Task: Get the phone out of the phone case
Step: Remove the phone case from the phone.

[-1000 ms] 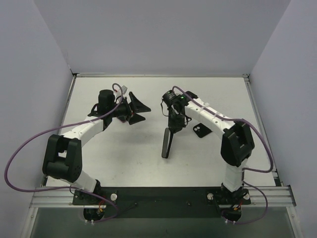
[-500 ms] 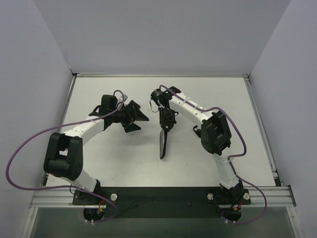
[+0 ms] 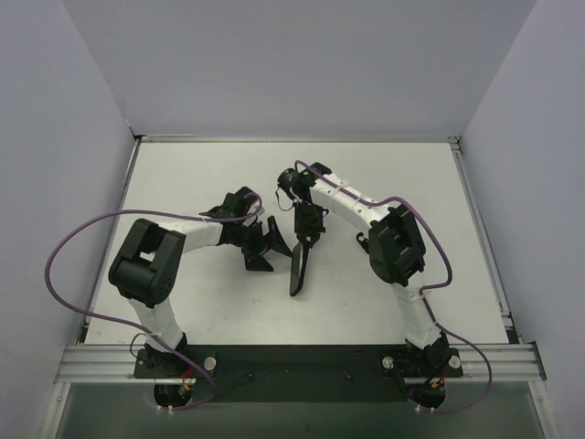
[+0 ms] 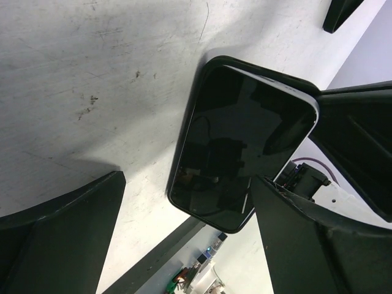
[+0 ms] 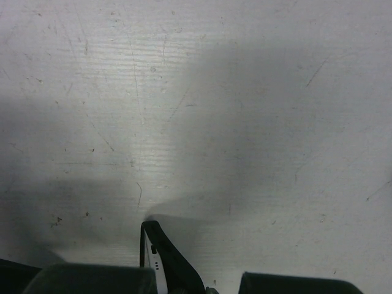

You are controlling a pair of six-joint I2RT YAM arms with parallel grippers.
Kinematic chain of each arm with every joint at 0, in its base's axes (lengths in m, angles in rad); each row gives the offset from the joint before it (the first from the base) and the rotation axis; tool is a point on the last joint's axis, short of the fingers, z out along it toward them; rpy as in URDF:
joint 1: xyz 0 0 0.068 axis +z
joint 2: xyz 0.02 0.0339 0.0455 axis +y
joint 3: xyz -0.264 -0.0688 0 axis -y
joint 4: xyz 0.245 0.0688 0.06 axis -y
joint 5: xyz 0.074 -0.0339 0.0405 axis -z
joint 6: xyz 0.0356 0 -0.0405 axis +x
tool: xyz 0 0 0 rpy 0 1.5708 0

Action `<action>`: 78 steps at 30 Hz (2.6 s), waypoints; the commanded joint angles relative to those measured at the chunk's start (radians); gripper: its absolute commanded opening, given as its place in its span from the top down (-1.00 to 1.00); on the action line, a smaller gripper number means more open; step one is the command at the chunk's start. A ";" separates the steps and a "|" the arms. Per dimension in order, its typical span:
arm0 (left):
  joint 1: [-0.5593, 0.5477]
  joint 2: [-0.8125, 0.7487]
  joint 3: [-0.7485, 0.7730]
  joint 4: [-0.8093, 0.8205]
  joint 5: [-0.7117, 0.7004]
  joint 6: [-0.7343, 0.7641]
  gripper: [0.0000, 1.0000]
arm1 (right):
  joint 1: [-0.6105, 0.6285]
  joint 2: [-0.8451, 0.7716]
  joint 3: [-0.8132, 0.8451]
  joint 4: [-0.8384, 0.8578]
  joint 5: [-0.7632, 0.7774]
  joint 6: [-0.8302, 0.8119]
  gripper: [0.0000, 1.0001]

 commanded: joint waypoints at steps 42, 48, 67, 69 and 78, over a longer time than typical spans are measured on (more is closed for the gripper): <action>-0.102 0.180 0.221 -0.346 -0.315 0.202 1.00 | 0.058 -0.012 0.066 0.084 -0.149 0.144 1.00; -0.129 0.204 0.233 -0.331 -0.296 0.170 1.00 | 0.065 0.004 0.003 0.085 -0.109 0.153 1.00; -0.113 0.221 0.187 -0.297 -0.304 0.186 1.00 | 0.097 0.015 -0.063 0.113 -0.172 0.075 0.92; -0.113 0.223 0.189 -0.297 -0.300 0.191 1.00 | 0.099 0.019 -0.048 0.115 -0.189 0.061 0.92; -0.112 0.183 0.178 -0.335 -0.384 0.216 1.00 | 0.113 0.036 -0.034 0.139 -0.252 0.061 0.93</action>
